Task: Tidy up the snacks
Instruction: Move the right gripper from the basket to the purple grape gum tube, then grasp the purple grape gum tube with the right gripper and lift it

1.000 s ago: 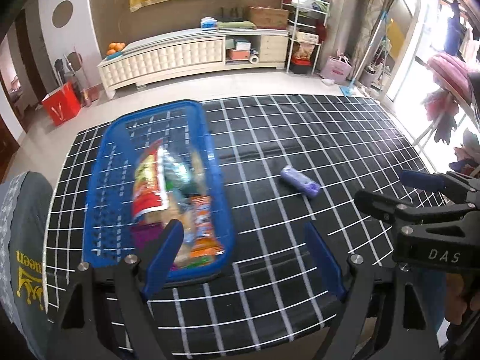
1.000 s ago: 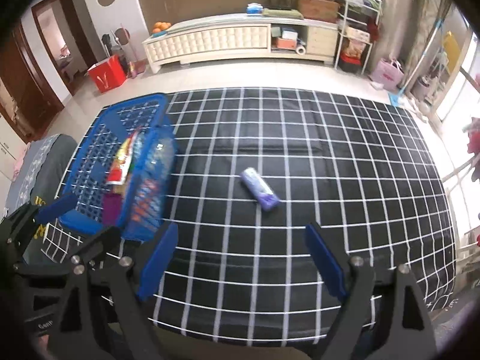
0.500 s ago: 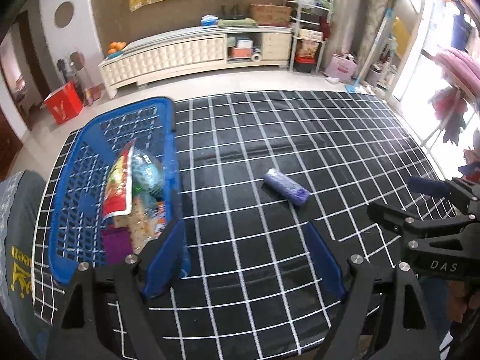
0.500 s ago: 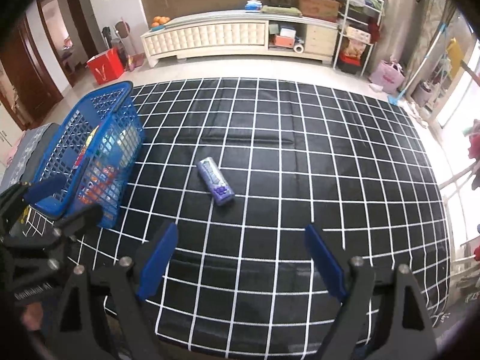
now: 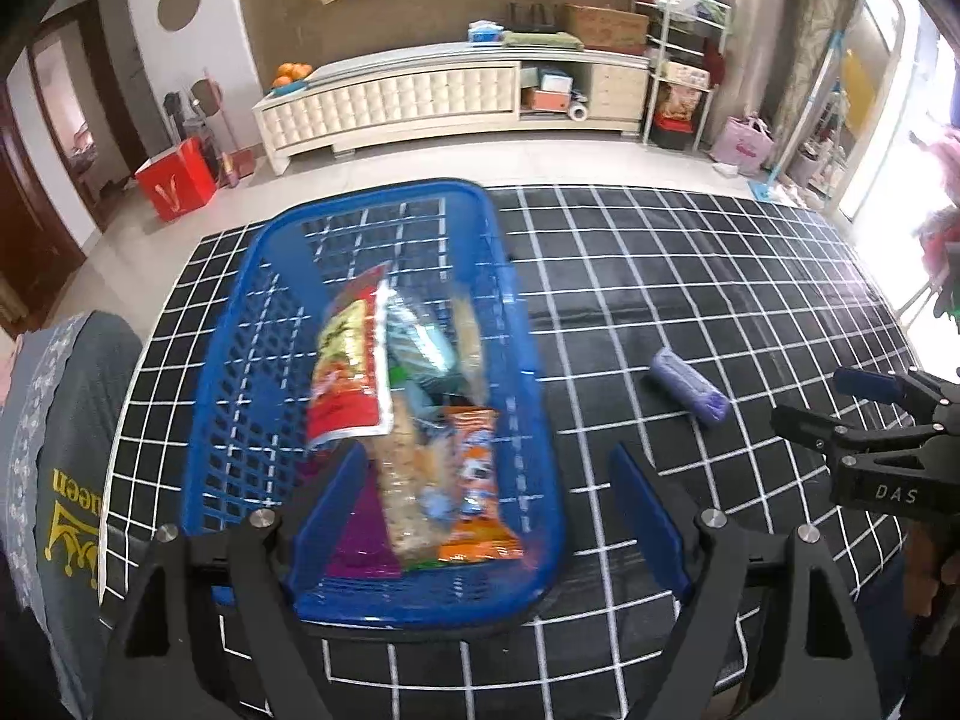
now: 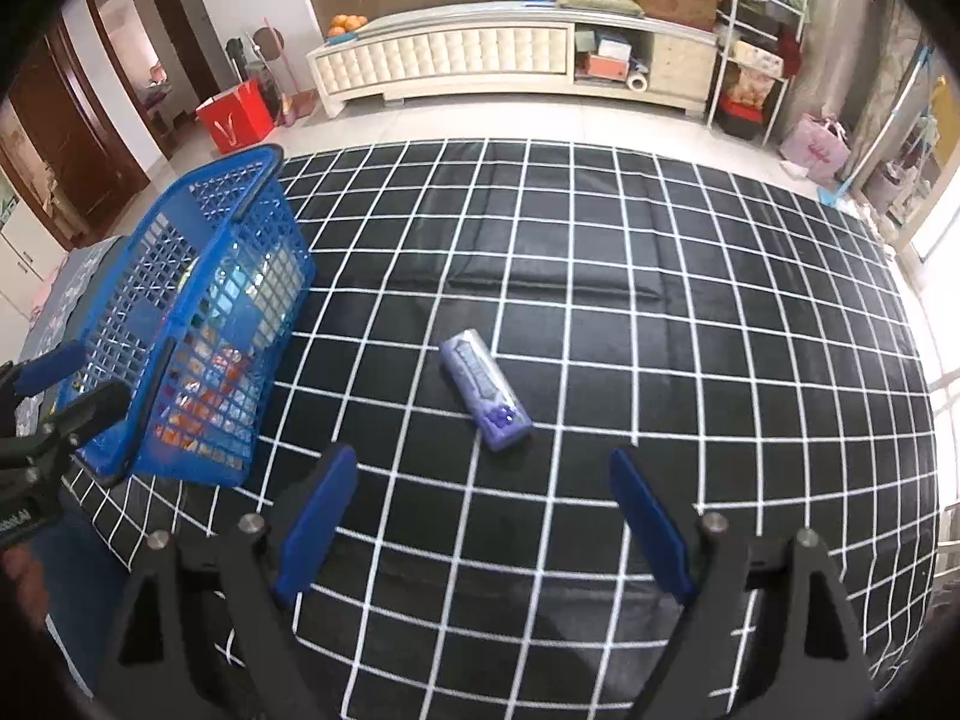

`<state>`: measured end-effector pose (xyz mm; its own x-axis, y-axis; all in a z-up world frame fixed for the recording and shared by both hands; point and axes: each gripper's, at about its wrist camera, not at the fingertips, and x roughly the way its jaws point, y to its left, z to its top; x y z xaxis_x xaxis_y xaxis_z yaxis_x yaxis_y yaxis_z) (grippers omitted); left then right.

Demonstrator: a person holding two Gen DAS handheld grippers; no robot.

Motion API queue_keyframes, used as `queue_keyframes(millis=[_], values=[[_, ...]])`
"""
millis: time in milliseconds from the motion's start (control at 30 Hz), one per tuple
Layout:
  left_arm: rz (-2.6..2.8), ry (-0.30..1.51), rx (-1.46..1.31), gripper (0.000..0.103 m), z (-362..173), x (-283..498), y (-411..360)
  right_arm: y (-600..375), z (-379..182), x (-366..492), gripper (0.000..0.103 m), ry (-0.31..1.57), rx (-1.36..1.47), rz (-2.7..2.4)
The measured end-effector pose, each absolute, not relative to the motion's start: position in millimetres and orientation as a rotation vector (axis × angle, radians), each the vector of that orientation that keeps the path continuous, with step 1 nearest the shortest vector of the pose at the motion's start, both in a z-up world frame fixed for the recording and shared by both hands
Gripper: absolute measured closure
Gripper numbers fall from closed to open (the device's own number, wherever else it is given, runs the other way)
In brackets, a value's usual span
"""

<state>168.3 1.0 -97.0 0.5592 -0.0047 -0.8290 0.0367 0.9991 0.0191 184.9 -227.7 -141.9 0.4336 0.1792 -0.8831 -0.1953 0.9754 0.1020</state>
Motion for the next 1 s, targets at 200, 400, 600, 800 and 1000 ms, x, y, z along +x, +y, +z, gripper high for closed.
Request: queue_keyframes(millis=[200, 400, 600, 800, 1000], values=[[0.035, 0.982, 0.022, 0.022, -101.3, 179.4, 31.4, -217.1, -157.2, 203.2, 0.014, 1.119, -0.033, 0.232], [0.086, 0.991, -0.071, 0.022, -106.7, 188.8, 62.4, -210.3, -175.1, 217.5, 0.014, 1.155, -0.041, 0.218], [0.085, 1.008, -0.123, 0.022, -114.5, 193.5, 79.1, -207.8, -193.0, 229.5, 0.019, 1.171, -0.063, 0.236], [0.087, 1.011, -0.115, 0.022, -119.6, 198.7, 84.3, -208.6, -217.6, 242.8, 0.034, 1.198, -0.073, 0.245], [0.091, 1.032, -0.123, 0.022, -128.3, 204.3, 89.7, -208.5, -232.1, 249.2, 0.056, 1.191, -0.069, 0.251]])
